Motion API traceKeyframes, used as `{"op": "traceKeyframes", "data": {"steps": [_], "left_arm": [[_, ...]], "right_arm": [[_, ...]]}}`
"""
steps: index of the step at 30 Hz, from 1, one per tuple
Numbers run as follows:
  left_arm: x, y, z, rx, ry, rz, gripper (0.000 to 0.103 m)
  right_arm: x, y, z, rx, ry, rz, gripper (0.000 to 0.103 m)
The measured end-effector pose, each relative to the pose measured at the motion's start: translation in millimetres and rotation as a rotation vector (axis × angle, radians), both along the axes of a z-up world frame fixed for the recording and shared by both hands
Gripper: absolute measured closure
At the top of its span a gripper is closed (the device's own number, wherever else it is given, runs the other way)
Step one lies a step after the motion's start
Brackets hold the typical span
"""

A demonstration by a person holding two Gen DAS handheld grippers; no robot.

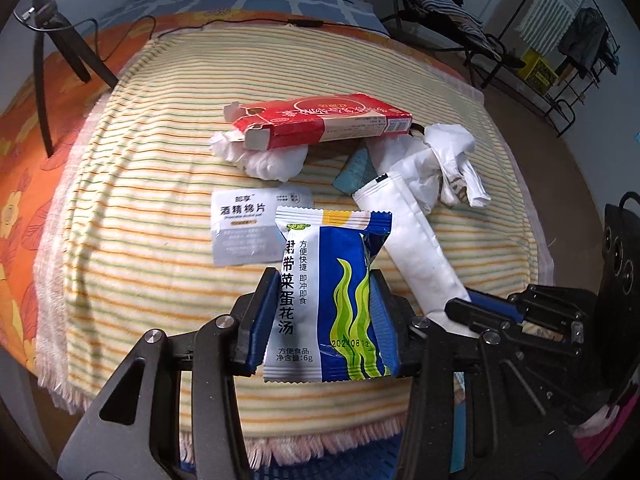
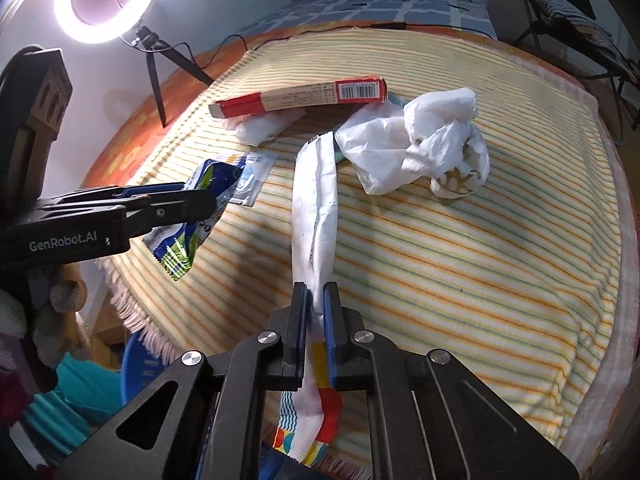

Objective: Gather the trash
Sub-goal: 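Carry the packet and strip over the blue basket and open both tools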

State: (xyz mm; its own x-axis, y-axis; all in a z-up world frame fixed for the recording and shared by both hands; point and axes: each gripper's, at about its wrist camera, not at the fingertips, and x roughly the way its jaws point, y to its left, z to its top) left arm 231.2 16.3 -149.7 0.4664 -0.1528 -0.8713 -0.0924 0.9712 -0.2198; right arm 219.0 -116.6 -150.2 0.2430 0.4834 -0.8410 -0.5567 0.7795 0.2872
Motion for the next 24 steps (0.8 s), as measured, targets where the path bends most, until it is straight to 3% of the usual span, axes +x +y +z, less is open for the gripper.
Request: {"op": "traceKeyframes", "data": {"steps": [13,24], "left_arm": [[-59,9,20,-0.008,-0.033,0.015,0.058],[-116,16,19,-0.015,-0.019,0.041,0.058]], "right_arm": [[-40,-5,29,0.061,-0.029,0.014,0.097],[-92,-8,48,0.111,-0.016,0.054,0.097]]}}
